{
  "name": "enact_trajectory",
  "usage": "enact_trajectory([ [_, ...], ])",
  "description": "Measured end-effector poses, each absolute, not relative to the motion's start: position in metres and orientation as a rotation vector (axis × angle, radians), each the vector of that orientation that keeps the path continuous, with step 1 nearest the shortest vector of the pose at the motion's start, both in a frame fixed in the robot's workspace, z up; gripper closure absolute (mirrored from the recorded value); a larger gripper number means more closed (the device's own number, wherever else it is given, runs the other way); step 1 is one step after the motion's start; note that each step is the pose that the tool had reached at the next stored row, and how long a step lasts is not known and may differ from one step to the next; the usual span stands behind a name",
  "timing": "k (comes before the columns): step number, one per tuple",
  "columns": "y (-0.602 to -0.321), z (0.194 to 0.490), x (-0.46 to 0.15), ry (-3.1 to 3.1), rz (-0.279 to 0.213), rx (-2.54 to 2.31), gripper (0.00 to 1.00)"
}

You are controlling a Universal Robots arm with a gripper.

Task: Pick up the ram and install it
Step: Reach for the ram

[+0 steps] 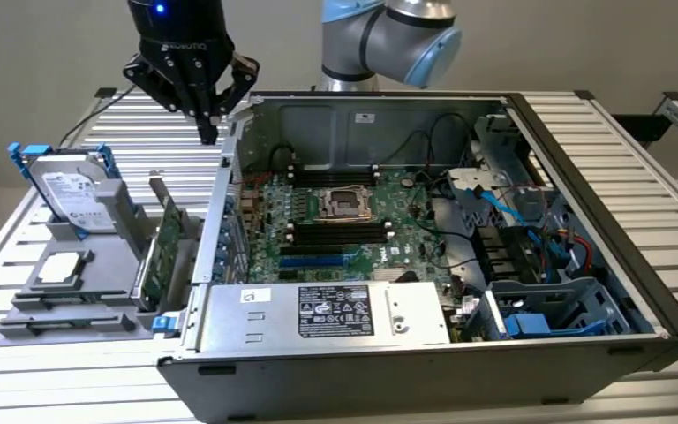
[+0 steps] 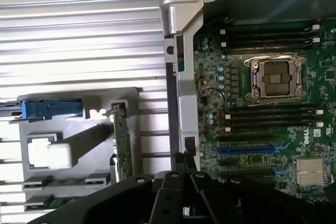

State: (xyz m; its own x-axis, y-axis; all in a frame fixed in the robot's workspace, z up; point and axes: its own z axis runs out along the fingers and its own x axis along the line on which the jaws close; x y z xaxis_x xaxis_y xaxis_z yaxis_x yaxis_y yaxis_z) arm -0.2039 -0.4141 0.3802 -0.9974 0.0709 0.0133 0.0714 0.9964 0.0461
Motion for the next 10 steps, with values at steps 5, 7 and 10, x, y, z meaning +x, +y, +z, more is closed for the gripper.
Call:
enact_trajectory([
  [5,-0.418,0.378,-0.218,-3.127,-0.073,-0.111,0.89],
  [7,-0.42,0.378,-0.224,-3.126,-0.073,-0.112,0.89],
  [10,-0.423,0.376,-0.233,-3.126,-0.073,-0.112,0.89],
])
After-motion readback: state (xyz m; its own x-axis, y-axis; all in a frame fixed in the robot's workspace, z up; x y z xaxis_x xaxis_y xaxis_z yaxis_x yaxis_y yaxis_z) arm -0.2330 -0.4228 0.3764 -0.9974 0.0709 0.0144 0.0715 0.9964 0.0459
